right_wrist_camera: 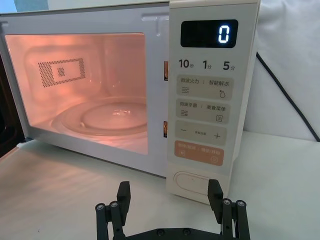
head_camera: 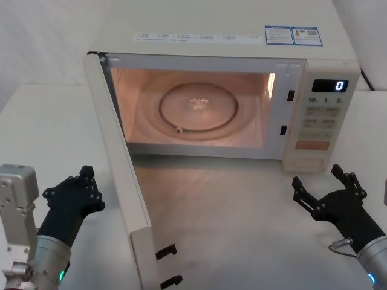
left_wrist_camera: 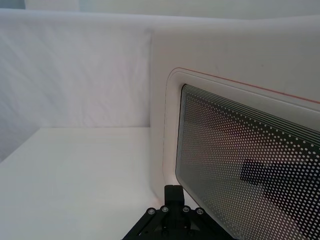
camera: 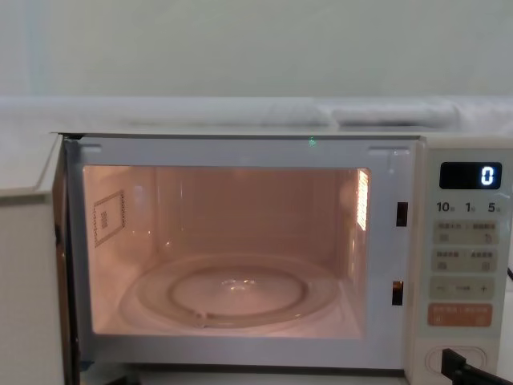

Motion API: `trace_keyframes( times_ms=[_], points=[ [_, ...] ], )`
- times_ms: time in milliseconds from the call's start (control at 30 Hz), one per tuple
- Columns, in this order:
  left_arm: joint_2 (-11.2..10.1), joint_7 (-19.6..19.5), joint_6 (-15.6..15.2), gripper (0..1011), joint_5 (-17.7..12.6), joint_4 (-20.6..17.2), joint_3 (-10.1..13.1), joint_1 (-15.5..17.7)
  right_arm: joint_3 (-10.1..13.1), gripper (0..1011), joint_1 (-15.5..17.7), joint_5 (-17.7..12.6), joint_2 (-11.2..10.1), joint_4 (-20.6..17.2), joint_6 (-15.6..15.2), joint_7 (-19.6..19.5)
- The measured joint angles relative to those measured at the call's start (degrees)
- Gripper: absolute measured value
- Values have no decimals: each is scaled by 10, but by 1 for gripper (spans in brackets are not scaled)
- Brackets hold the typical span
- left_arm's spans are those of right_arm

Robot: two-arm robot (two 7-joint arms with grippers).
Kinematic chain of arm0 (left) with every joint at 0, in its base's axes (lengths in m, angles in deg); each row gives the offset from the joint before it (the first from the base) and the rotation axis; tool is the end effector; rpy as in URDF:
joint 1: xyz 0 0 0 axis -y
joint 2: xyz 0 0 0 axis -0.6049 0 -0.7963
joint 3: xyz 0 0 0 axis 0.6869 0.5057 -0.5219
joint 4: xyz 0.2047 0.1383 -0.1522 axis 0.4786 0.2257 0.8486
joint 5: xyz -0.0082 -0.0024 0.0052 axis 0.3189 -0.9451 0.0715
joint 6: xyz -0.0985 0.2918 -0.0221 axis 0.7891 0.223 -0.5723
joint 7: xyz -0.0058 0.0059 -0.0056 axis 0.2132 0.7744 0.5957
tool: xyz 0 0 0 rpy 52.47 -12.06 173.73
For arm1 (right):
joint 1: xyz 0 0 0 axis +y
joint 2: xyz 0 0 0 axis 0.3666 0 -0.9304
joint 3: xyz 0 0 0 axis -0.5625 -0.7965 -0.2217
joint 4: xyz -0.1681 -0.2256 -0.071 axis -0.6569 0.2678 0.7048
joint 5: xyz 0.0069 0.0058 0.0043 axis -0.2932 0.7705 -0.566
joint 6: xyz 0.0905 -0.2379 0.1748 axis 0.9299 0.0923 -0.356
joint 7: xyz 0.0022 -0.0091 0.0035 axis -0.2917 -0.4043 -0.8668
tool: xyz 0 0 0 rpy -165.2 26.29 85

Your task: Press the button to open the microwave door with one hand; close the microwave door with the other hand.

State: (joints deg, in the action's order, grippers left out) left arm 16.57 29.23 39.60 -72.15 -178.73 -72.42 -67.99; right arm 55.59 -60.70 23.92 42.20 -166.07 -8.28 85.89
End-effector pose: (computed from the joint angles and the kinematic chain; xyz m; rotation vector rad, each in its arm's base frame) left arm 0.2529 0.0376 -0.2853 -0.0381 0.0141 1.4461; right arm 0.2846 -0.0044 -0.3167 0.0333 -0.0380 -1.1689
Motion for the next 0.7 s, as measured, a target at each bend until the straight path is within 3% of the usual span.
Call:
trace_keyframes(
  times_ms=[433, 700],
  points=[
    [0, 0, -1, 0, 0, -2, -1, 0, 0, 1002, 0, 0, 0, 0, 0, 0],
    [6, -25, -15, 0, 14, -47, -22, -11, 0, 1002, 0, 0, 0, 0, 0, 0]
  ],
)
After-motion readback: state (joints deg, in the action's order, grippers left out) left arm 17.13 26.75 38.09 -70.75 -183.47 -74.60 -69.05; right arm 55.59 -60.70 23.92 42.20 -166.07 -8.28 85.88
